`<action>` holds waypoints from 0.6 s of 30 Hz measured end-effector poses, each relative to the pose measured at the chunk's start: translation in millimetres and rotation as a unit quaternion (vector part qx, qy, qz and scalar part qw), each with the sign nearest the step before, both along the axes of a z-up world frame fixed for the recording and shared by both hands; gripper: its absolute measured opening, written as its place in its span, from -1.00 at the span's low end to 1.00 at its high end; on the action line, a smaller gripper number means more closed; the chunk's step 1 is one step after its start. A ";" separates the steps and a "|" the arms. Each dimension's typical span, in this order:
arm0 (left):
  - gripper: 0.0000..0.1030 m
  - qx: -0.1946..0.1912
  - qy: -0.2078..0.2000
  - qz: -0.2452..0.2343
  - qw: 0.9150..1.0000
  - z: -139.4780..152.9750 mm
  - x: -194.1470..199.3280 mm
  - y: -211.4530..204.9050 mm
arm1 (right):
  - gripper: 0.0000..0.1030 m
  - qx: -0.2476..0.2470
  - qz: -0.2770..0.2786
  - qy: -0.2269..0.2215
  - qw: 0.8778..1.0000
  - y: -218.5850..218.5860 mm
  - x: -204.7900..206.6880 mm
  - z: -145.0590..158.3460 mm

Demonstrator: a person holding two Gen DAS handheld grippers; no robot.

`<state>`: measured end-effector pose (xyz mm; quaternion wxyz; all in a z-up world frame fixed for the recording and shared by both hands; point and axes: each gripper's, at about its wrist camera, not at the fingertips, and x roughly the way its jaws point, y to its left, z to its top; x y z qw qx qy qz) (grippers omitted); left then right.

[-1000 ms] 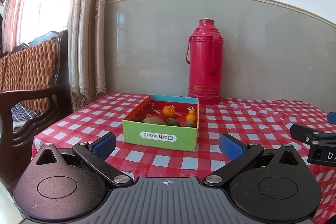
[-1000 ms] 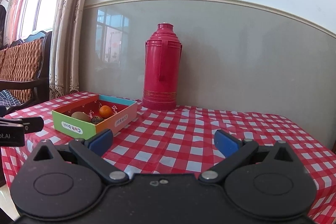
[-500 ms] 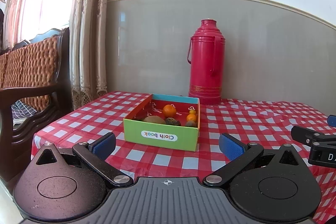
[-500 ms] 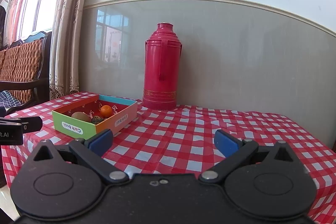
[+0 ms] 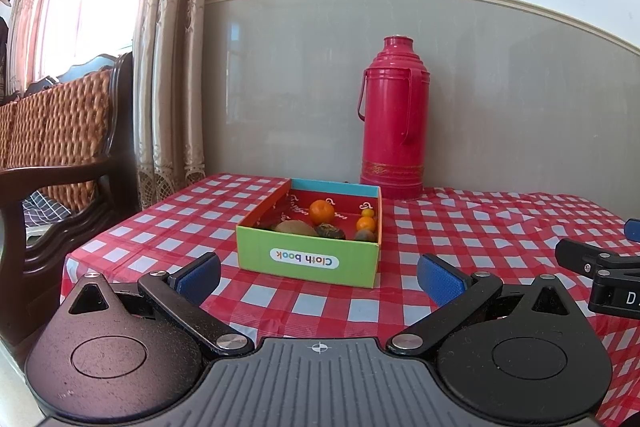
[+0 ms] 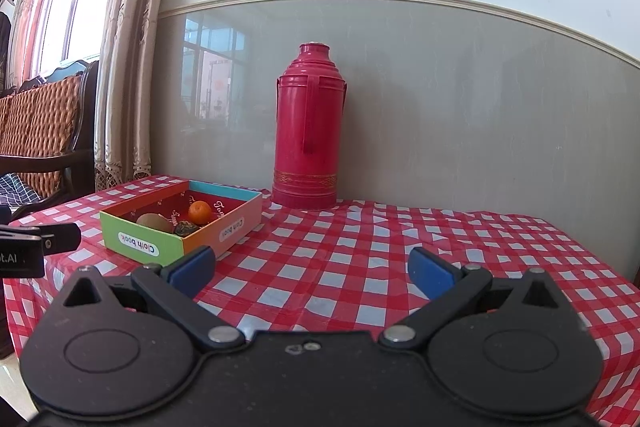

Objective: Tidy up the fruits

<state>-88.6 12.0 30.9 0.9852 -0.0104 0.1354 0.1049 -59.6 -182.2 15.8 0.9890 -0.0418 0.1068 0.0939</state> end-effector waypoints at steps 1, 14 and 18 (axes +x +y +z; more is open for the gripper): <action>1.00 0.000 0.000 0.000 1.000 -0.1 -0.3 0.3 | 0.89 0.000 0.000 0.000 1.000 0.2 -0.1 0.0; 1.00 -0.002 0.000 0.000 1.000 -0.2 -1.2 1.8 | 0.89 -0.001 0.003 0.001 1.000 -0.1 -0.7 -0.4; 1.00 -0.001 0.000 0.000 1.000 -0.1 -1.1 1.8 | 0.89 -0.001 0.003 0.000 1.000 0.1 -0.7 -0.3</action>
